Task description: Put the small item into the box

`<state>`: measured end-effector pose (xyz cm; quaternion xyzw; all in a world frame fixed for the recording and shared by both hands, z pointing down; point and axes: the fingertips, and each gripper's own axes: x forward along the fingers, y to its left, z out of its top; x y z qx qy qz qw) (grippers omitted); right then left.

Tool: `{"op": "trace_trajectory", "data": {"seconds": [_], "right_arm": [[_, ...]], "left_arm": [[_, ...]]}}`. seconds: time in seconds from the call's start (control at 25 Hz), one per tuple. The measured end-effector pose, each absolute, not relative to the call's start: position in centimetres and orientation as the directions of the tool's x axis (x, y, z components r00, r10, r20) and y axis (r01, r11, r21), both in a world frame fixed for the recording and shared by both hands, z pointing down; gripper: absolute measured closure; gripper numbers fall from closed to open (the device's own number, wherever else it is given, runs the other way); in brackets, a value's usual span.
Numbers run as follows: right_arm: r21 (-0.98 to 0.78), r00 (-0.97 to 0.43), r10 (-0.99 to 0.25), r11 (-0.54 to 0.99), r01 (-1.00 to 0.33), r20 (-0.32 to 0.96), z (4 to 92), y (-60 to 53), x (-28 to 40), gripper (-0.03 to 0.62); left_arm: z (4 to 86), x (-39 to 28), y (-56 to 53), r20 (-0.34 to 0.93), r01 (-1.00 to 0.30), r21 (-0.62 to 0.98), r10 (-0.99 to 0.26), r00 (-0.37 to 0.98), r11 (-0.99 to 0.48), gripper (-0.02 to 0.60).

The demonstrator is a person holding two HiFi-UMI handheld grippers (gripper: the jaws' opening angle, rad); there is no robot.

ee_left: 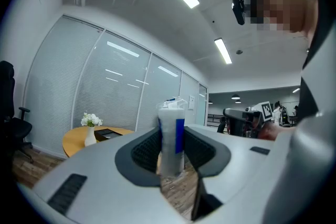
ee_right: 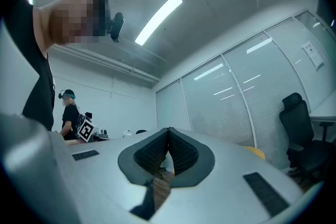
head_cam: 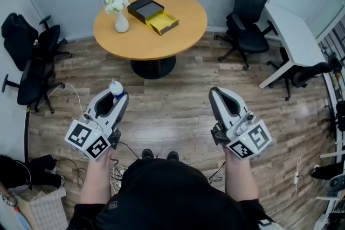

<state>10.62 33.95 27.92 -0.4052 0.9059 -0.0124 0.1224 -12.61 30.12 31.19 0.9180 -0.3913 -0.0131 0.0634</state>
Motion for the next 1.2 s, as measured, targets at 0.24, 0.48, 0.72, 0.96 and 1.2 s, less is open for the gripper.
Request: {"op": "trace_trajectory", "data": {"seconds": [0.24, 0.48, 0.72, 0.96, 1.2], "right_arm": [[-0.137, -0.667, -0.710, 0.701, -0.700, -0.225, 28.5, 35.6, 12.1, 0.559], [-0.164, -0.651, -0.724, 0.688, -0.707, -0.231, 29.2, 35.8, 14.0, 0.559], [-0.176, -0.644, -0.734, 0.678, -0.714, -0.215, 29.7, 33.4, 14.5, 0.559], [-0.176, -0.650, -0.737, 0.676, -0.715, -0.187, 30.0, 28.5, 12.9, 0.559], [-0.192, -0.660, -0.739, 0.673, -0.714, -0.136, 31.2, 22.0, 10.4, 0.558]], "left_arm": [[31.2, -10.7, 31.5, 0.013, -0.723, 0.128, -0.728, 0.685, -0.678, 0.446], [31.5, -9.0, 31.6, 0.017, -0.711, 0.126, -0.715, 0.699, -0.692, 0.446], [31.9, -8.5, 28.9, 0.015, -0.707, 0.138, -0.712, 0.702, -0.694, 0.448], [32.9, -9.7, 24.2, 0.020, -0.703, 0.158, -0.709, 0.704, -0.693, 0.448], [34.3, -11.3, 17.9, 0.042, -0.696, 0.178, -0.701, 0.712, -0.696, 0.448]]}}
